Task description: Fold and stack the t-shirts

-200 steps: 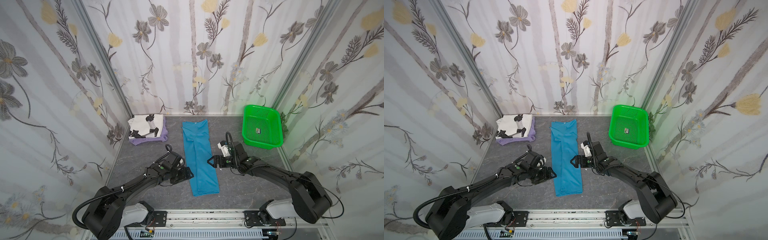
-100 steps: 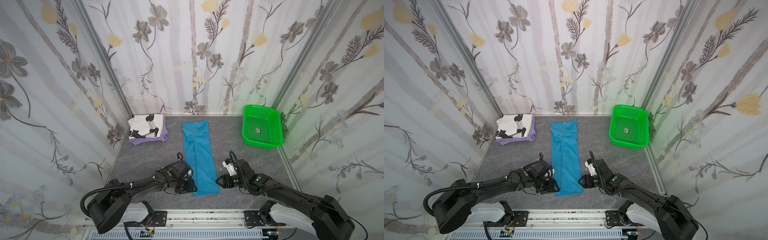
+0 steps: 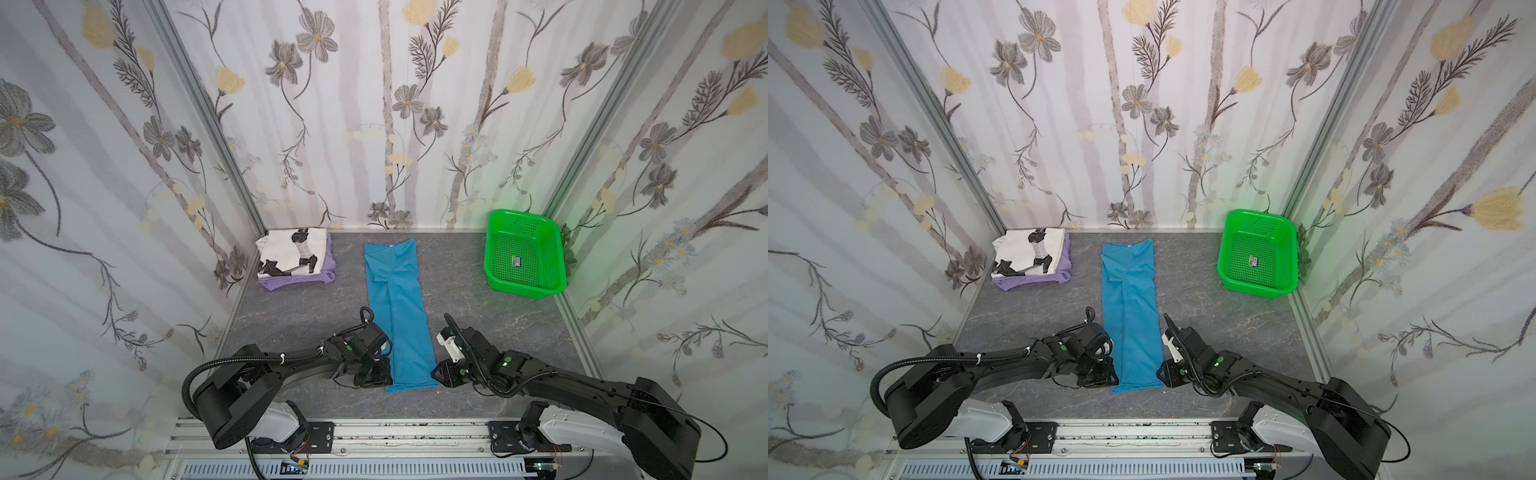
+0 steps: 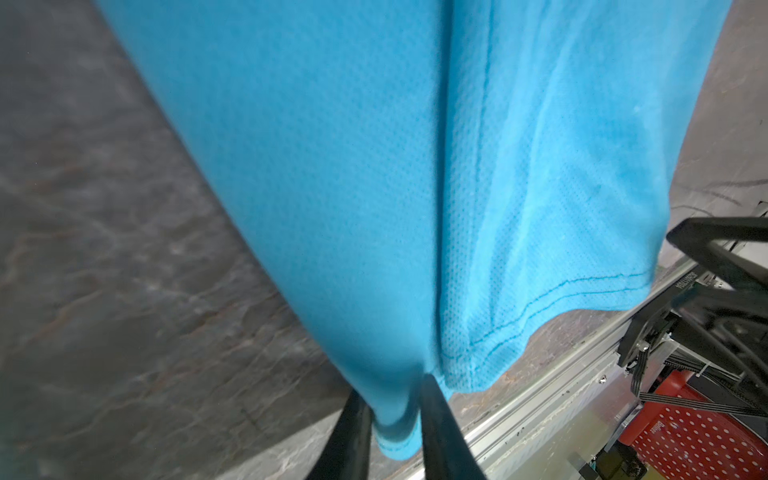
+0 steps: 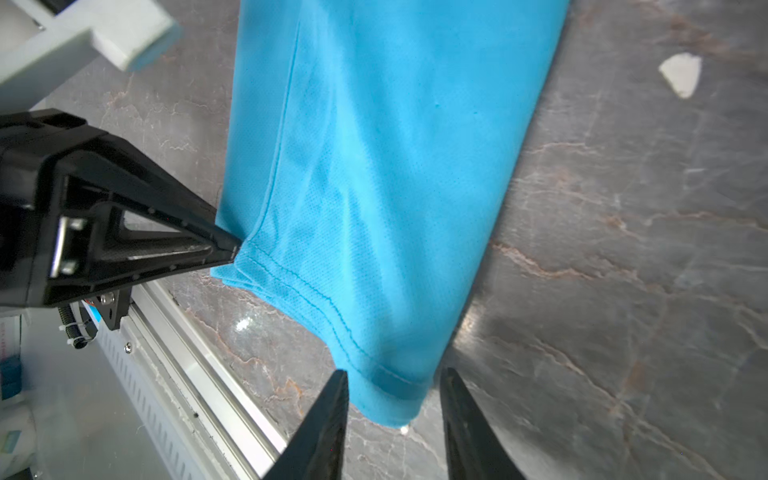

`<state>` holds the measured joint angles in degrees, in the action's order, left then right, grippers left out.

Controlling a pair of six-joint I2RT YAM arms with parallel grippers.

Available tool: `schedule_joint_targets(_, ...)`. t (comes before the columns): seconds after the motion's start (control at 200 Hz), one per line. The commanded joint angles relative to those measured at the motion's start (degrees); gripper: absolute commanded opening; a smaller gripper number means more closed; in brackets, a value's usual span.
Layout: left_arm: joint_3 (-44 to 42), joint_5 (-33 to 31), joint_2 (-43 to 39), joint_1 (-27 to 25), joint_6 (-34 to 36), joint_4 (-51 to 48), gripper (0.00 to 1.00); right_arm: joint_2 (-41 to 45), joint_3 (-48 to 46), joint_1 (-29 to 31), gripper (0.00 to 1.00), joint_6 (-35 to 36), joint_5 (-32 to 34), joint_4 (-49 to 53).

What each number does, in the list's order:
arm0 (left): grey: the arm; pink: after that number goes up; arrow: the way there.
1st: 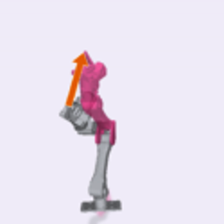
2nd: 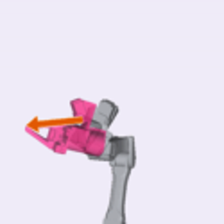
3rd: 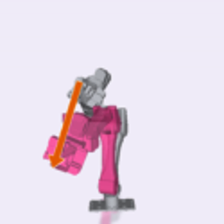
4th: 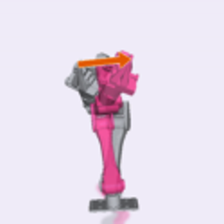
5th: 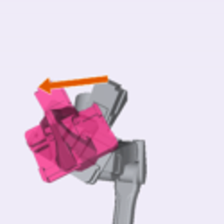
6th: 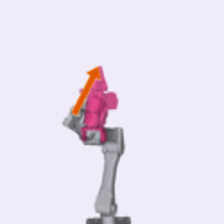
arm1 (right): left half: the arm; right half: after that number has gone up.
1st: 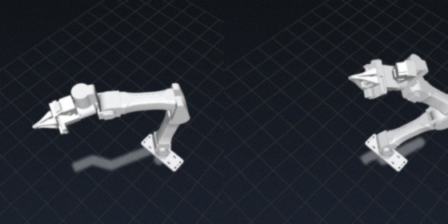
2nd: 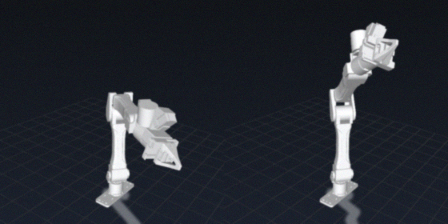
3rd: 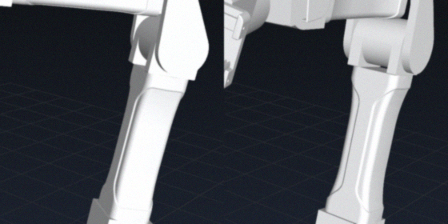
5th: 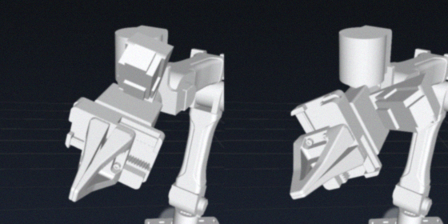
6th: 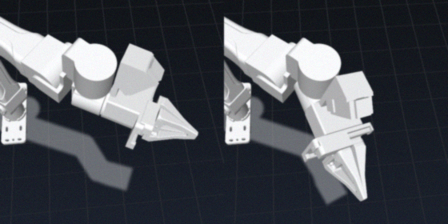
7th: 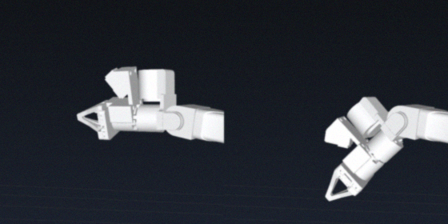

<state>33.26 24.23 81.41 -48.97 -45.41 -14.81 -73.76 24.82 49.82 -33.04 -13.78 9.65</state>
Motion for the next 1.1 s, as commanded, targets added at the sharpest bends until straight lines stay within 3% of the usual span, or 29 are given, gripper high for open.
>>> schedule_joint_targets(0.0, 0.31, -1.1, 1.06, 0.04, 0.23, -0.66, 0.12, -0.51, 0.76, 0.61, 0.36, -1.28, 1.79, 0.63)
schedule_joint_targets(0.09, 0.32, -1.28, 0.97, 0.06, 0.47, -1.44, 0.03, -1.02, 0.93, 1.04, 0.31, -1.76, 1.88, 0.38)
schedule_joint_targets(0.45, -0.01, -1.81, 0.56, 0.02, 0.58, -1.98, 0.0, -7.32, 5.49, 5.38, 0.28, -2.72, 6.14, 4.16)
schedule_joint_targets(0.624, 0.15, -1.79, 0.74, 0.03, 1.01, -2.4, 0.0, -9.29, 6.04, 5.99, 0.0, -3.48, 9.36, 6.54)
schedule_joint_targets(0.774, 0.27, -2.31, 0.45, 0.1, 1.62, -3.83, 0.0, -7.27, 5.45, 5.98, 0.0, -4.13, 12.26, 9.47)
schedule_joint_targets(1.094, -0.63, -2.24, -1.03, 0.8, 3.22, -6.7, 0.0, -0.58, 1.12, 4.96, 0.02, -5.75, 10.79, 9.66)
